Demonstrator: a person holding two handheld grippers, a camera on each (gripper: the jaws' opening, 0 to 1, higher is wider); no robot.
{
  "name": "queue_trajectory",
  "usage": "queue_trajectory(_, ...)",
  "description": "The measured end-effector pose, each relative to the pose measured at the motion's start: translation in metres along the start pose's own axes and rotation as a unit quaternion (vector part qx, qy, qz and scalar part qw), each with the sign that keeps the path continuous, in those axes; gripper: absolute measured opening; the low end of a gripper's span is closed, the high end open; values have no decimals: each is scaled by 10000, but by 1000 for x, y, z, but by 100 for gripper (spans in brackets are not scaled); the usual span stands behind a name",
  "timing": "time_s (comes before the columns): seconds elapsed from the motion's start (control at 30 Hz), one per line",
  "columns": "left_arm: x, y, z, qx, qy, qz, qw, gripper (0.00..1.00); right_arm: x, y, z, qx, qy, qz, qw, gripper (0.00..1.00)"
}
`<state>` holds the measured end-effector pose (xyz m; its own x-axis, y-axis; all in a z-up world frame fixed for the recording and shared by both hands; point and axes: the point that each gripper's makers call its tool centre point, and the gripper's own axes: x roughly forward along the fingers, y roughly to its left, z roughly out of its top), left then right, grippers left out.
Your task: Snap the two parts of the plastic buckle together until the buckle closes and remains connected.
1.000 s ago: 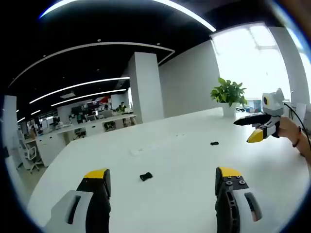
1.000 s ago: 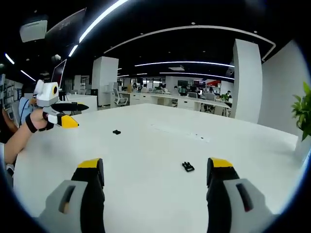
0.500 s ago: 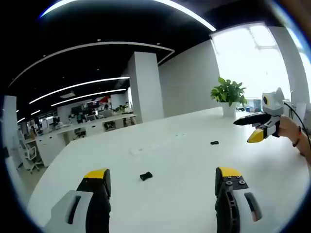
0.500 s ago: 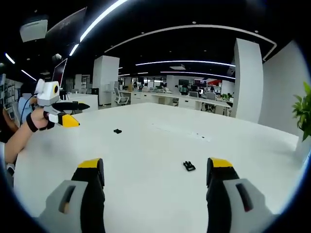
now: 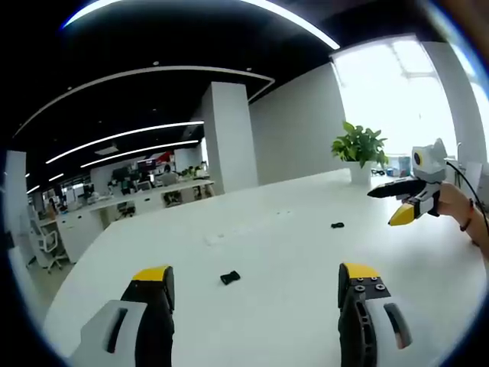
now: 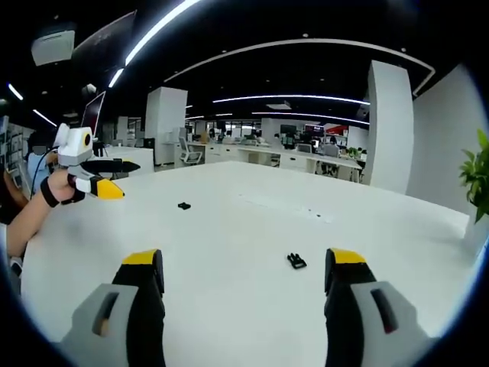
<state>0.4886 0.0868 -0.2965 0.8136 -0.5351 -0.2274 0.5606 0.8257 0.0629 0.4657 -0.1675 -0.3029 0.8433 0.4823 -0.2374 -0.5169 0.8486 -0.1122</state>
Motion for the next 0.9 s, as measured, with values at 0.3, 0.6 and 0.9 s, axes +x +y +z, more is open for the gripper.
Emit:
queue_trajectory(0.3,0,0,0,11,11,9,10000,90,0,-1,0,-3,-5,-5,10000,87)
queue_trajectory(0.6,0,0,-1,6,21,9,10000,90,2,-3,-1,-1,26,-17,10000,87)
queue_trajectory(0.9,1,-1,-3,9,34,-15,10000,90,2,-3,-1,-4,19,-20,10000,87)
